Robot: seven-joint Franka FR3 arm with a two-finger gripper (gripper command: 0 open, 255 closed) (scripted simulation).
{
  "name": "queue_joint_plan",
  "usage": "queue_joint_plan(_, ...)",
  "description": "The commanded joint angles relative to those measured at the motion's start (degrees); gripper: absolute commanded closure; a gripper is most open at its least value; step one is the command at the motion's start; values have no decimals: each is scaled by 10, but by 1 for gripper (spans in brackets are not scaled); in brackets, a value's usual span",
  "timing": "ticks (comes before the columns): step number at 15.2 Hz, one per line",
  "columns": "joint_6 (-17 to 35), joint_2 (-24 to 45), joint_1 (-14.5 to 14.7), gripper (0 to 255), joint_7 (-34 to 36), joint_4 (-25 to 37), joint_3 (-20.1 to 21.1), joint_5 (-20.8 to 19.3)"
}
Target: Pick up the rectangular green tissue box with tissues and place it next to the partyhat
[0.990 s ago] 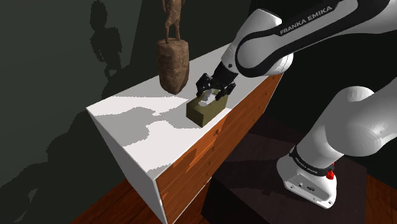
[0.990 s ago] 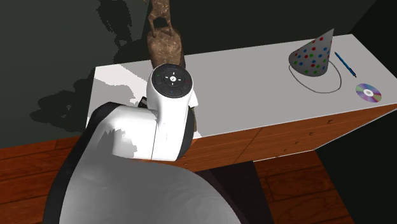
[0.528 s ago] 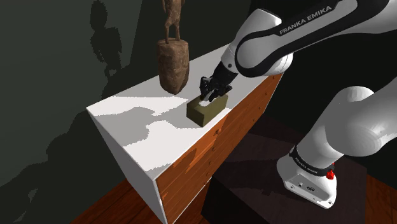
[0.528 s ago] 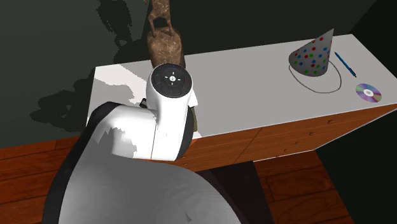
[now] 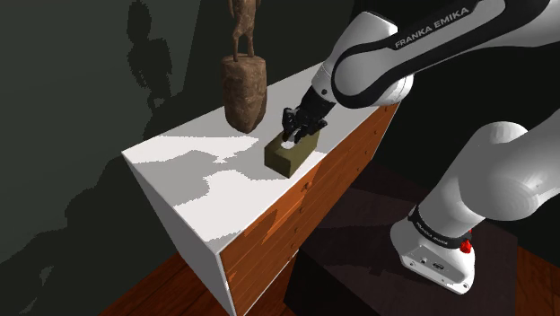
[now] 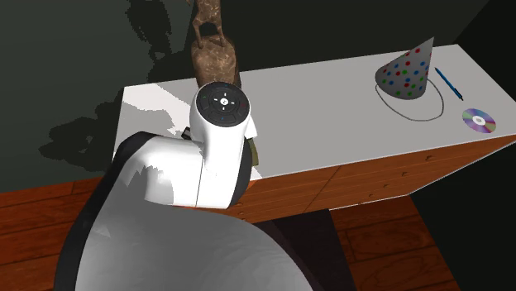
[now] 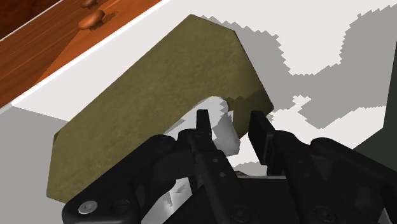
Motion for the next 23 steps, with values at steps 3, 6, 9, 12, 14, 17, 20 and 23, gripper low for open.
queue_joint_plan(3,-32,-21,-10,255,13,7,2,-16)
queue_joint_plan(6,-63,-41,-19,255,25,17,4,-29)
queue_joint_plan(9,-92,-59,-26,255,35,30,4,-41)
queue_joint_plan(12,-121,-75,-32,255,45,43,4,-51)
queue_joint_plan(14,-140,-85,-36,255,51,53,3,-57)
queue_joint_plan(17,-167,-97,-41,255,59,68,2,-66)
queue_joint_plan(20,-194,-107,-45,255,66,85,0,-74)
queue_joint_plan(23,-220,-116,-49,255,73,102,-2,-82)
